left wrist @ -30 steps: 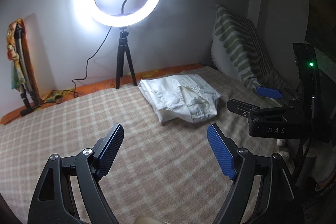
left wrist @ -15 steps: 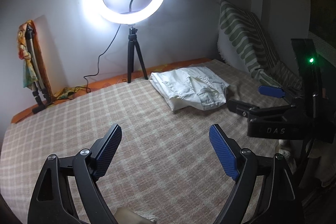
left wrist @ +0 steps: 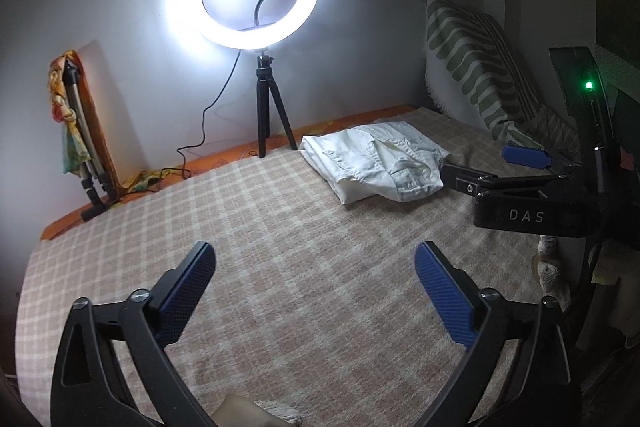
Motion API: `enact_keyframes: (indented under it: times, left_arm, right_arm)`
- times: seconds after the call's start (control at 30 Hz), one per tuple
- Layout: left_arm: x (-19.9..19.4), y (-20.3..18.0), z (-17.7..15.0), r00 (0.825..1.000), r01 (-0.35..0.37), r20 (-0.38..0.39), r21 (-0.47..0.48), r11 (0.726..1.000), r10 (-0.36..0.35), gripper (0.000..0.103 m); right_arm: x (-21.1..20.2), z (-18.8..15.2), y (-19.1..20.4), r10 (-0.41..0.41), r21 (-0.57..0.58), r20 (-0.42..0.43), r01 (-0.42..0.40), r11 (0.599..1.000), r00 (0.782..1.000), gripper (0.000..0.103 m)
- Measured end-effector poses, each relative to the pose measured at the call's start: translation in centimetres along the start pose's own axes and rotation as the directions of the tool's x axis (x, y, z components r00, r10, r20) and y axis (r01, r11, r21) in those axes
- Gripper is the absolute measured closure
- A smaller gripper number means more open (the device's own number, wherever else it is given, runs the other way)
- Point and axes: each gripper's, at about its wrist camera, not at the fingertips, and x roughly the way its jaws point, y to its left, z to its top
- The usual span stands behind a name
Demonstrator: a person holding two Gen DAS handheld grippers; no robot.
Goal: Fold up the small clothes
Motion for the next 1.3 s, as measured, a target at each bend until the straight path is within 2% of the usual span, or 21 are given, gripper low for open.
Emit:
enact_keyframes:
  times: [1.3]
  left_arm:
    - [-0.3, -0.03, 0.02, 1.0, 0.017, 0.003, 0.017, 1.0, -0.017, 0.001]
  right_arm:
    - [0.41, -0.19, 0.5, 0.019, -0.009, -0.017, -0.019, 1.0, 1.0, 0.0]
